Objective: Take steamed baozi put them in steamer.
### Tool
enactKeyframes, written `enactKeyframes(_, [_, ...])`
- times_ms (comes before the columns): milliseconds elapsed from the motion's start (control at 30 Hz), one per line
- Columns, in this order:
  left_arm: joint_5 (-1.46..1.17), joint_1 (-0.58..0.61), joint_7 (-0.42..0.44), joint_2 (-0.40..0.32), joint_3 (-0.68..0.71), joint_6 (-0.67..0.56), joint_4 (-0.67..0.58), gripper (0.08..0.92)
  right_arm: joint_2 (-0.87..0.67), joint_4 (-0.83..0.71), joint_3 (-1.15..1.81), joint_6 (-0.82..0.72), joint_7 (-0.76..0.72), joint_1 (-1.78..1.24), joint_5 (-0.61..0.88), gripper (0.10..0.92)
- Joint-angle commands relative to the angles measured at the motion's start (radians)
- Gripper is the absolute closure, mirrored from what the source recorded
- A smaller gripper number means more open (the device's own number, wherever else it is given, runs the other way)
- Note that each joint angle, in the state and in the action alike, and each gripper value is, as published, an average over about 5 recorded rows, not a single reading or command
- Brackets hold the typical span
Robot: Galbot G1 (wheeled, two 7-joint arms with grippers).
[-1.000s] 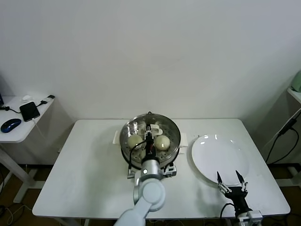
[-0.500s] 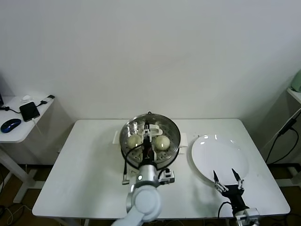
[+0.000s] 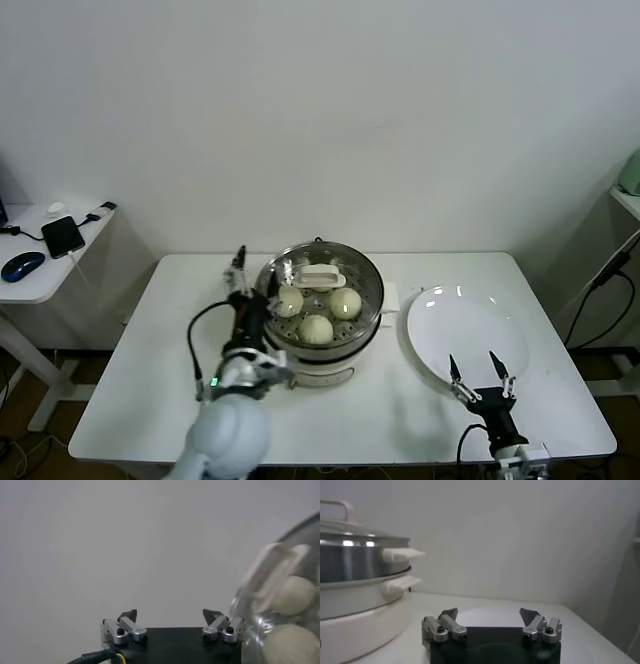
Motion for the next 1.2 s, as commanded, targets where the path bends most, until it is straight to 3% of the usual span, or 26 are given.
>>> enactKeyframes(33, [-0.639, 0.050, -0.202, 0.053, -0.205, -0.244, -0.109, 0.177, 0.000, 0.027, 0.011, 0.043, 0.015, -0.011, 0.033, 0.203])
enactKeyframes(200, [-1.083, 0.163, -0.177, 0.087, -0.448, -0.395, -0.047, 0.177, -0.003, 0.012, 0.016, 0.049, 0.020, -0.011, 0.072, 0.203])
enactKeyframes(367, [-1.284, 0.275, -0.126, 0.132, -0.490, -0.570, 0.115, 0.177, -0.007, -0.011, 0.018, 0.043, 0.029, -0.004, 0.102, 0.203])
enactKeyframes(567, [-1.210, 0.301, -0.065, 0.128, -0.421, -0.676, 0.310, 0.177, -0.011, -0.019, 0.015, 0.040, 0.026, -0.004, 0.112, 0.203])
enactKeyframes(700, [-1.180, 0.294, -0.044, 0.100, -0.399, -0.710, 0.372, 0.177, -0.015, -0.022, 0.012, 0.040, 0.025, -0.002, 0.112, 0.203])
enactKeyframes(1200, [-1.145, 0.298, -0.019, 0.065, -0.386, -0.738, 0.380, 0.177, -0.026, -0.031, 0.005, 0.042, 0.027, 0.004, 0.112, 0.202])
